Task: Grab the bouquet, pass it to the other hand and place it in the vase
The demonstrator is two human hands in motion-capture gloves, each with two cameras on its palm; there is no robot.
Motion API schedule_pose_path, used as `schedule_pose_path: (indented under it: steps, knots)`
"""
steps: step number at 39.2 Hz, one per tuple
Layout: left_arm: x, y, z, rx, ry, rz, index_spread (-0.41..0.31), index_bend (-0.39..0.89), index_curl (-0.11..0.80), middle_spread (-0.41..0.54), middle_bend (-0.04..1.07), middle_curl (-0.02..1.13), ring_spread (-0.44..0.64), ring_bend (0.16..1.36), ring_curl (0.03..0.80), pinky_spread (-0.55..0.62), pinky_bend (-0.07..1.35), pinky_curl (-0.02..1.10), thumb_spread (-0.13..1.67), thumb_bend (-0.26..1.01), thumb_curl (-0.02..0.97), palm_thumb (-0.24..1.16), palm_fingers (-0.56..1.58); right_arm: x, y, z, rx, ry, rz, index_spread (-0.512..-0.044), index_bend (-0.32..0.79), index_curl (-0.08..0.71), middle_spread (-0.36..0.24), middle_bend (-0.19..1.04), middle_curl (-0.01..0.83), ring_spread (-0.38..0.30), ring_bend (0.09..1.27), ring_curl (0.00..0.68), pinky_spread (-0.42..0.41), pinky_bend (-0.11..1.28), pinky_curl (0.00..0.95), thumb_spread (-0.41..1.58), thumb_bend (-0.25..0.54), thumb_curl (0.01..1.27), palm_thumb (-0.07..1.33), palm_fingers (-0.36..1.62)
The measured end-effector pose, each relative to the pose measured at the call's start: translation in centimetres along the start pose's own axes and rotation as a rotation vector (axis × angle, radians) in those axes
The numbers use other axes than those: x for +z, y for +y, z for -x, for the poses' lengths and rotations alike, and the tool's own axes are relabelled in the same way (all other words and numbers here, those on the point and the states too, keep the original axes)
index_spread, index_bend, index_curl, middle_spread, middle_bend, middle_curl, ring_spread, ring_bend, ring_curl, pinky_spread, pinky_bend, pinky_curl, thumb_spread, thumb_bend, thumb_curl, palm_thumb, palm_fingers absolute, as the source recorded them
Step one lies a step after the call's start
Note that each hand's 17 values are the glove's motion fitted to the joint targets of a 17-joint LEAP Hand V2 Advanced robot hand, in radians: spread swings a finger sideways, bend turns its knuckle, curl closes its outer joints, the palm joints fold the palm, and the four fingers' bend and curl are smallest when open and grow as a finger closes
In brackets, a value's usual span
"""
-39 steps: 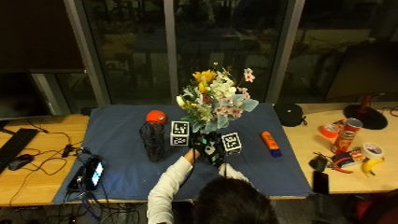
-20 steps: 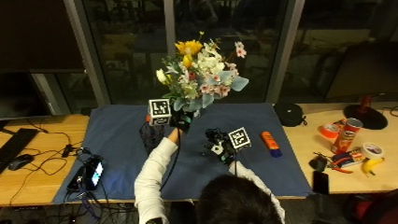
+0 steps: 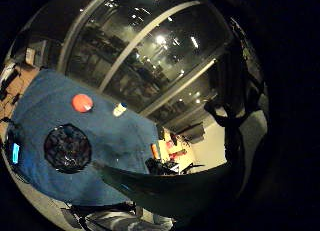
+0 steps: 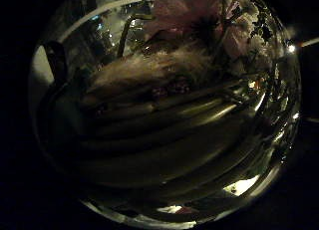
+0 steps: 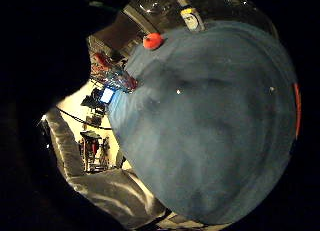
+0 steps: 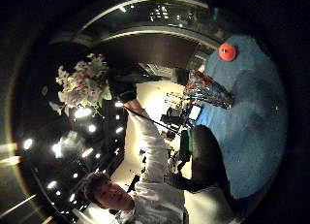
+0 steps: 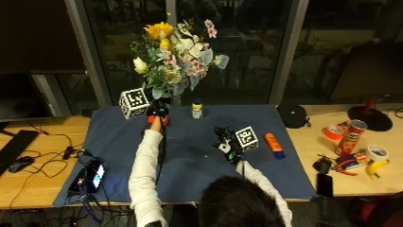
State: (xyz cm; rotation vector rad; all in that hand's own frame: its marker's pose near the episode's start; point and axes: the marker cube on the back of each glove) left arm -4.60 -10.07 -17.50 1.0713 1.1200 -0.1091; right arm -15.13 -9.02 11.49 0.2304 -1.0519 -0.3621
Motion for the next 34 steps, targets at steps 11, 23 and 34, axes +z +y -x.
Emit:
schedule_pose_path:
  steps: [11,23,34]
  knots:
    - [-1.7,-0.9,7.0,-0.167,-0.075,0.011,-0.347,0.44,0.59,-0.359,0.78,0.6,-0.38,0.87,0.501,-0.4,0.64,0.49,0.36,-0.03,0.765,0.84,1.36,0.3,-0.6,-0.9,-0.028,-0.033,-0.006,-0.349,0.22,0.396,-0.115,0.16,0.333,-0.061,0.36,0.305,0.238,0.38,0.316,1.02,-0.015,0.52,0.73,0.42]
    - [-7.2,11.8,28.3,-0.547,-0.317,0.432,0.028,0.03,0.421,0.058,0.34,0.51,0.13,0.63,0.426,0.16,0.47,0.45,0.76,-0.08,0.559,0.46,-0.28,-0.7,1.9,-6.2,-0.014,0.015,-0.015,-0.296,0.34,0.438,-0.08,0.15,0.31,-0.06,0.28,0.291,0.245,0.27,0.298,1.02,-0.002,0.56,0.83,0.5]
    - [-10.5,14.3,29.8,-0.495,-0.289,0.478,0.174,0.05,0.269,0.377,0.17,0.32,0.43,0.55,0.299,0.43,0.39,0.34,0.86,-0.04,0.468,0.42,-0.22,0.6,3.0,-8.3,0.223,-0.206,0.007,-0.274,0.34,0.445,-0.064,0.16,0.302,-0.055,0.25,0.293,0.235,0.21,0.3,1.02,-0.016,0.58,0.85,0.54]
